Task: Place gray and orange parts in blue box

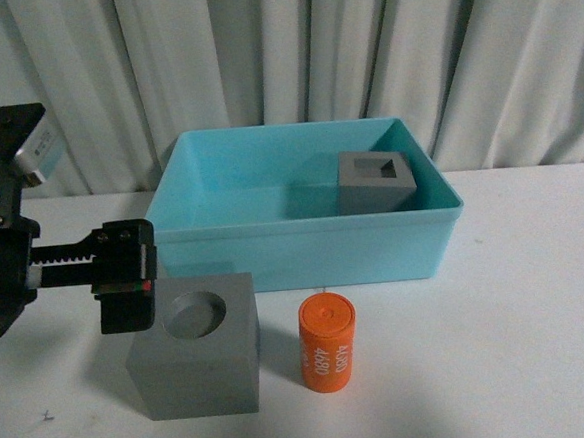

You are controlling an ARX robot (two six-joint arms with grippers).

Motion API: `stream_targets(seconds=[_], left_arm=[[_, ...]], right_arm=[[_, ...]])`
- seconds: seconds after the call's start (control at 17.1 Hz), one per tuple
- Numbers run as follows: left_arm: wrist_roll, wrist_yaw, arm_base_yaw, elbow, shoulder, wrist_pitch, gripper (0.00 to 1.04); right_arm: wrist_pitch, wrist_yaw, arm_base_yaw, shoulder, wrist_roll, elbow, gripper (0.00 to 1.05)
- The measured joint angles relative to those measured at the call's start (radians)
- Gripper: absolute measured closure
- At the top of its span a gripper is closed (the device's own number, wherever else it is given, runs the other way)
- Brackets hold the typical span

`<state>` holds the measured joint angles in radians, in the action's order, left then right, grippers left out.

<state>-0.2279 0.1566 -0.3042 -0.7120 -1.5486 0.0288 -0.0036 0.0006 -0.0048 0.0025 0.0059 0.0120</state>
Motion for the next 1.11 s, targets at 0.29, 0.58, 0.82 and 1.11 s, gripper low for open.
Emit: stream_targets(seconds=[0.29, 0.58, 0.82, 1.11], left_arm=[[0.0, 0.0, -0.025, -0.016, -0.075, 0.029, 0.07], [0.005, 0.0, -0.021, -0.044, -0.135, 0.058, 0.07], [0.013, -0.005, -0.028, -0.054, -0.171, 0.071, 0.07], [0.019, -0.008, -0.033, -0.07, -0.203, 0.079, 0.07]], right_arm=[[0.0, 0.0, 0.0, 0.0, 0.0, 0.0, 0.06], [0.0, 0.0, 0.0, 0.0, 0.0, 0.0, 0.06], [0.0, 0.0, 0.0, 0.0, 0.0, 0.0, 0.06], [0.0, 0.0, 0.0, 0.0, 0.0, 0.0, 0.06]])
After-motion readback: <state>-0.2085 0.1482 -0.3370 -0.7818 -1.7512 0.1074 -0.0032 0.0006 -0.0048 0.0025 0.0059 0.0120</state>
